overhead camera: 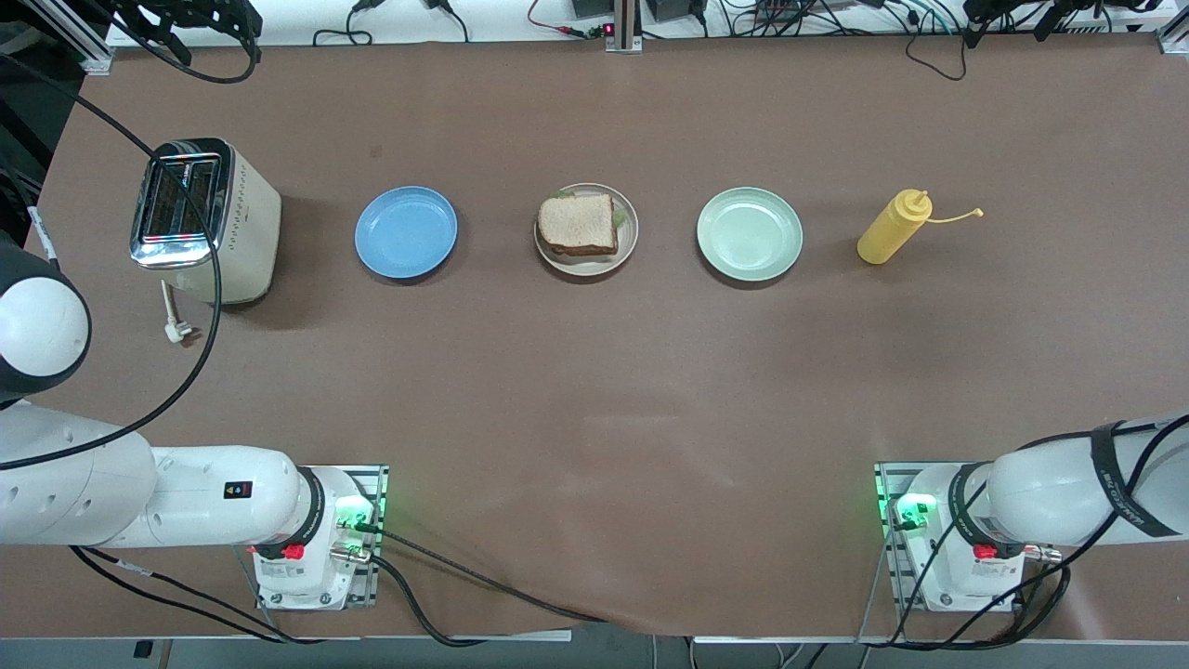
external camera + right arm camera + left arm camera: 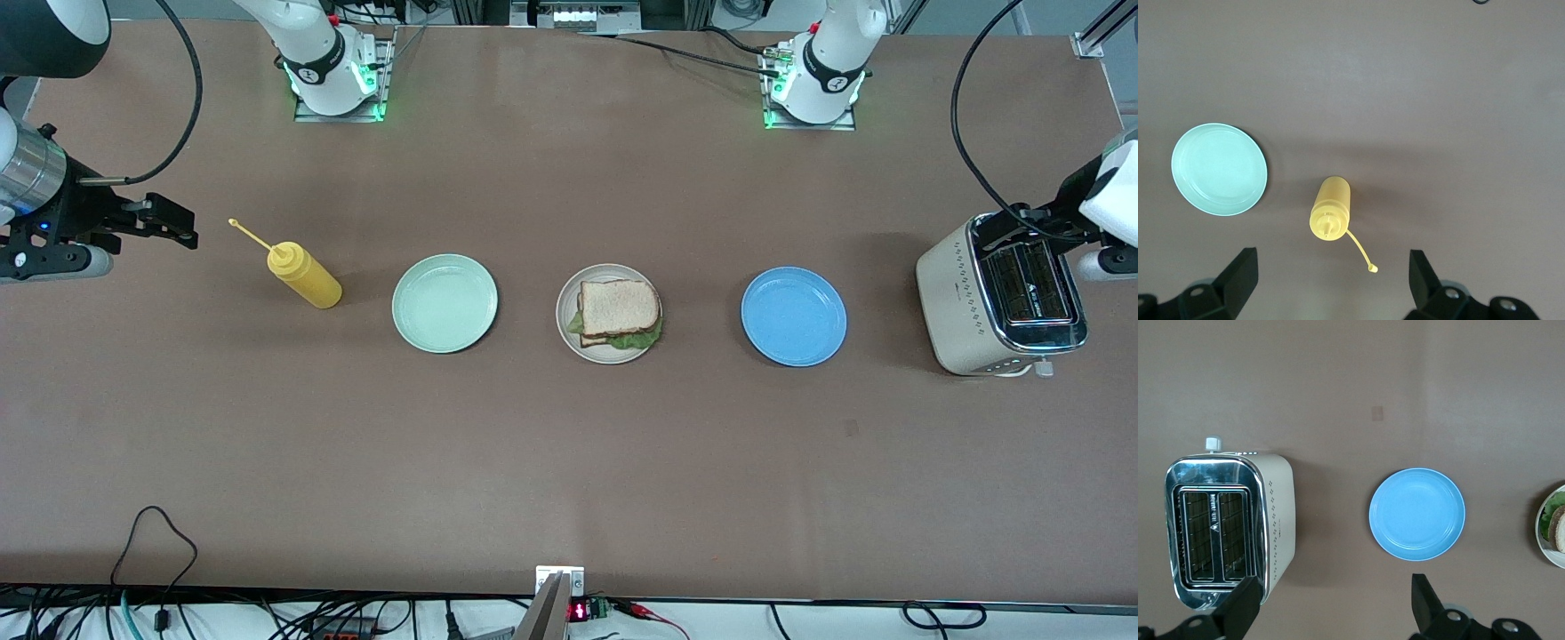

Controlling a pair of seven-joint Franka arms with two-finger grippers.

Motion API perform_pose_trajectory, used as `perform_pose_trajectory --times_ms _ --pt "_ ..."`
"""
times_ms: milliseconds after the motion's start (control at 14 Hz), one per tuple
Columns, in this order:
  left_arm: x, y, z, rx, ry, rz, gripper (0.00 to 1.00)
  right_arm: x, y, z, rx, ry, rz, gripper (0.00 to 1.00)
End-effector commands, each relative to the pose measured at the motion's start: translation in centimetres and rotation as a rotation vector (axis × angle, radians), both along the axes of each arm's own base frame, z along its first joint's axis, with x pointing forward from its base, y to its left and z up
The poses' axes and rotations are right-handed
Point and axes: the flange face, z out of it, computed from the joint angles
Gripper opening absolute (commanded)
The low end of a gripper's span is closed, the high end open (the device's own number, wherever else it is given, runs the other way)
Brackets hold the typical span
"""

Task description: Make sandwich in beige plate with both arms

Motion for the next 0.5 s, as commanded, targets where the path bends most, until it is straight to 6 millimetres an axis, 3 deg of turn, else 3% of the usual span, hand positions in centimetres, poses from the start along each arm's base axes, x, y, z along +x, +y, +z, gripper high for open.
perform_pose_trajectory --times_ms 0,429 --pt "-0.52 -1.84 0.48 -0.011 -0.021 0.006 1.00 -0.32 0.17 0.68 -0.002 -0.009 0.002 1.00" --pt "-0.59 -2.24 0.30 -0.010 0.007 -0.008 1.00 -0.27 0.00 0.70 -0.002 -0.012 -0.001 1.00"
